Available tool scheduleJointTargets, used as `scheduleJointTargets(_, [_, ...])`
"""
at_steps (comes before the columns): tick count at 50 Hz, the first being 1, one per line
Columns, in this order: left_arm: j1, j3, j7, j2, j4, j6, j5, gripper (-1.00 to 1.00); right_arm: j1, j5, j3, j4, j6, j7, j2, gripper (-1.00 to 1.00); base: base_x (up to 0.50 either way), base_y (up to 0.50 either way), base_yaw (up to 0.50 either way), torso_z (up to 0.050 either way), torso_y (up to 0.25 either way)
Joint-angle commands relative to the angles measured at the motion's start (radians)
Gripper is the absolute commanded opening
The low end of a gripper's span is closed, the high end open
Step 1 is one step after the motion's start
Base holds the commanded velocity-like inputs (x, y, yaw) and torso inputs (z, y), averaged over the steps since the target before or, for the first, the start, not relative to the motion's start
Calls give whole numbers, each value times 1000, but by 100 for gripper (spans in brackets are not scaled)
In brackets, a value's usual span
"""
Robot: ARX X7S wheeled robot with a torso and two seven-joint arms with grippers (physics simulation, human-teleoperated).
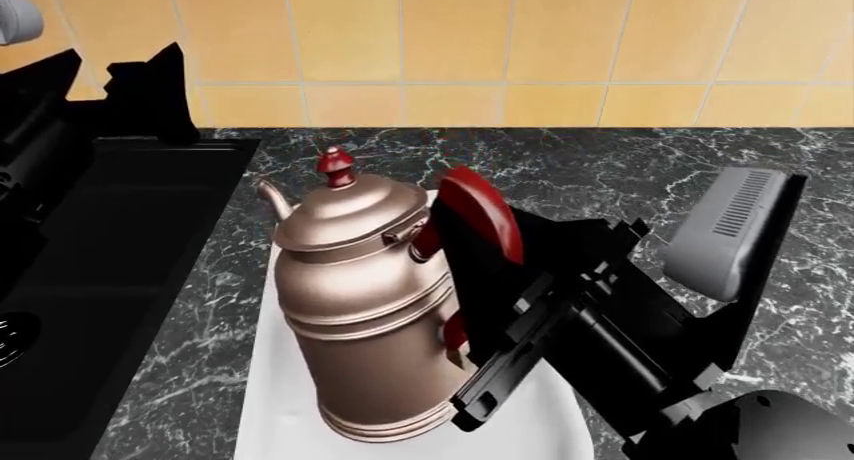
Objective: Pick the kettle from the counter and place it on the tray. Then pick the mug from the cabinet and place it on the tray. Then close the cabinet doors.
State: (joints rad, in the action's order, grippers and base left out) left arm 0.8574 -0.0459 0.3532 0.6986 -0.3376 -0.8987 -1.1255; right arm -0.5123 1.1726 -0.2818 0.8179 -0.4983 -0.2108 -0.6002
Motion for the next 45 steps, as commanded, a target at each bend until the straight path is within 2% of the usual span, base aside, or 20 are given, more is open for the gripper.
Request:
scheduleJointTargets(1, [-6,4,-3,-1,5,7,6,100,36,-39,-3,-32,20,38,-6,-100,0,0,0,0,0])
scheduleJointTargets(2, [-7,4,-4,-1,5,8,6,100,38,-40,-2,-35,23,41,-7,100,0,0,0,0,0])
scheduleJointTargets(22, [-23,0,-7,3,11,18,7,100,30,-7,35,8,38,26,-45,100,0,0,0,0,0])
scheduleJointTargets(38, [-13,1,0,6,9,10,-7,100,-132,223,168,128,19,-168,-210,100,0,0,0,0,0])
scheduleJointTargets(45, [-3,-4,10,12,0,1,-22,100,-258,338,175,148,-10,-285,-277,100,0,0,0,0,0])
